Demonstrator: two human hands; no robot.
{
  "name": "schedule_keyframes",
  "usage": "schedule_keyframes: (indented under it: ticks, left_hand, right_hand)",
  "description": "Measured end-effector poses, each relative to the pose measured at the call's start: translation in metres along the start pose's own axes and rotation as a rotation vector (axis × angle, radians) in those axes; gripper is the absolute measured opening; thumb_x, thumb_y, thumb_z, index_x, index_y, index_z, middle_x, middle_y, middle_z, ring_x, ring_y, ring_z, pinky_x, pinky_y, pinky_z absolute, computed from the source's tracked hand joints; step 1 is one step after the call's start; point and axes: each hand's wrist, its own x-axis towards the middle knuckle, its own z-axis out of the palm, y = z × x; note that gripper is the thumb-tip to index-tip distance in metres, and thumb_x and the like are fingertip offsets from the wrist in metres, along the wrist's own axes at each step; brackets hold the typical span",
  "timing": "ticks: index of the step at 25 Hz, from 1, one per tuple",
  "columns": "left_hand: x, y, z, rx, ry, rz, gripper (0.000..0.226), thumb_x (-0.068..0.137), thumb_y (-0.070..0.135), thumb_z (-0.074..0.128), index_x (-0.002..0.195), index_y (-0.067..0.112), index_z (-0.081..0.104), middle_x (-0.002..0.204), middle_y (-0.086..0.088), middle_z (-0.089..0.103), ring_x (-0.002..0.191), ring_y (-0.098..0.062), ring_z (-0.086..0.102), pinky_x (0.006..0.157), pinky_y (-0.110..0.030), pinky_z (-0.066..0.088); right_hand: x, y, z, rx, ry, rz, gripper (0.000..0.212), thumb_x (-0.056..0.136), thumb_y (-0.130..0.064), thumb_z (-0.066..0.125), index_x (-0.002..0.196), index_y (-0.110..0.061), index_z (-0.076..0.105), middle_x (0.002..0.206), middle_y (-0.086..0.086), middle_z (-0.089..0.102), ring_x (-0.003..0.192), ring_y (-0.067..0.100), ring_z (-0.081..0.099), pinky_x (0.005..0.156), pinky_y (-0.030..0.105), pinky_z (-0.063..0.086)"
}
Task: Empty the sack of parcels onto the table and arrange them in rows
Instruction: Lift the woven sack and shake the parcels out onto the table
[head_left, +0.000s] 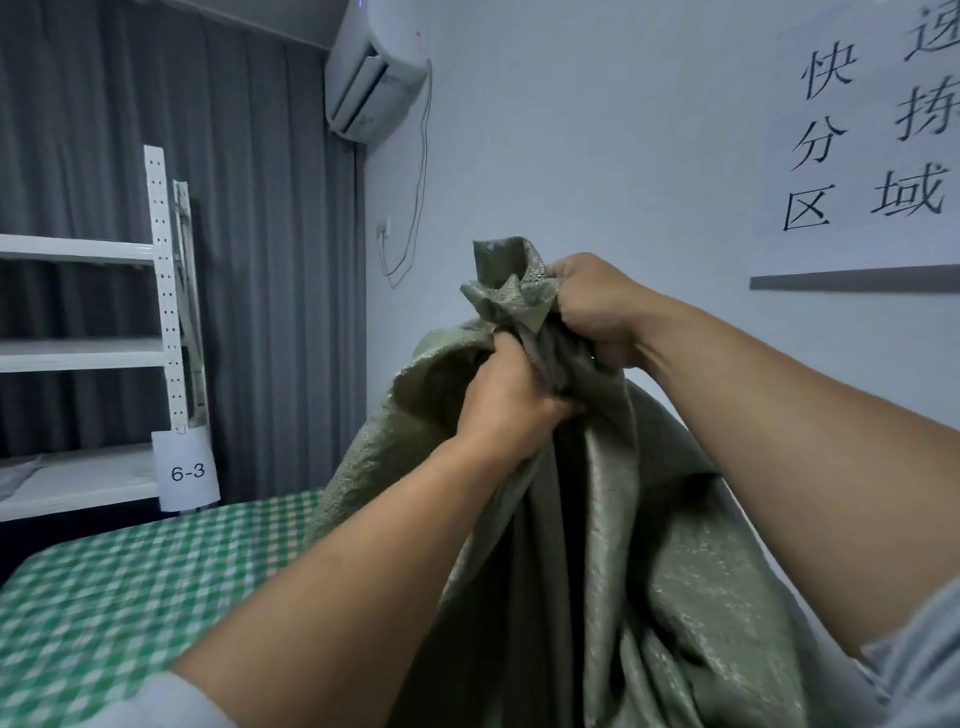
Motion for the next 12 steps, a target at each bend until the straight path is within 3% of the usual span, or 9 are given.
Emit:
schedule_keyframes:
  ticks: [3, 5, 7, 9, 12]
  left_hand:
    - [0.010, -0.008, 0.004, 0.072, 0.158, -0.010, 0.026, 0.083, 0.035, 0.067, 0.104, 0.021, 0.060, 0.099, -0.002, 0.071, 0.096, -0.031, 0.065, 0.076, -0.038, 0.052]
    - [0.020, -0.008, 0.002, 0.035, 0.197, -0.022, 0.010, 0.087, 0.026, 0.060, 0.095, 0.021, 0.063, 0.091, -0.001, 0.070, 0.091, -0.030, 0.064, 0.070, -0.034, 0.048]
    - [0.031, -0.004, -0.003, -0.012, 0.223, -0.027, 0.010, 0.087, 0.021, 0.057, 0.094, 0.022, 0.064, 0.089, 0.002, 0.070, 0.089, -0.027, 0.065, 0.073, -0.035, 0.052]
    - [0.046, 0.000, -0.012, -0.030, 0.258, -0.027, 0.015, 0.084, 0.016, 0.056, 0.095, 0.021, 0.066, 0.090, 0.001, 0.071, 0.090, -0.027, 0.066, 0.079, -0.040, 0.056]
    - [0.068, 0.010, -0.030, -0.021, 0.312, -0.022, 0.011, 0.085, 0.013, 0.054, 0.088, 0.017, 0.064, 0.086, -0.001, 0.069, 0.088, -0.028, 0.064, 0.080, -0.041, 0.055]
  right_hand:
    - [0.007, 0.000, -0.001, -0.020, 0.001, -0.042, 0.021, 0.093, -0.003, 0.065, 0.099, 0.017, 0.066, 0.098, 0.032, 0.072, 0.083, 0.036, 0.071, 0.087, 0.054, 0.058]
    - [0.006, -0.001, -0.009, 0.020, 0.035, -0.093, 0.022, 0.092, -0.006, 0.069, 0.102, 0.013, 0.067, 0.103, 0.031, 0.072, 0.089, 0.034, 0.072, 0.086, 0.050, 0.059]
    - [-0.003, -0.005, -0.024, -0.011, -0.055, -0.108, 0.027, 0.087, -0.010, 0.076, 0.111, 0.002, 0.069, 0.107, 0.016, 0.074, 0.093, 0.023, 0.071, 0.078, 0.038, 0.057]
    - [-0.019, -0.002, -0.036, -0.215, -0.298, 0.028, 0.045, 0.081, -0.017, 0.082, 0.122, -0.019, 0.065, 0.114, -0.006, 0.073, 0.102, 0.011, 0.069, 0.083, 0.031, 0.056]
    - [-0.032, 0.020, -0.041, -0.367, -0.500, 0.371, 0.057, 0.075, -0.027, 0.087, 0.125, -0.029, 0.059, 0.118, -0.006, 0.073, 0.110, 0.017, 0.069, 0.099, 0.044, 0.054]
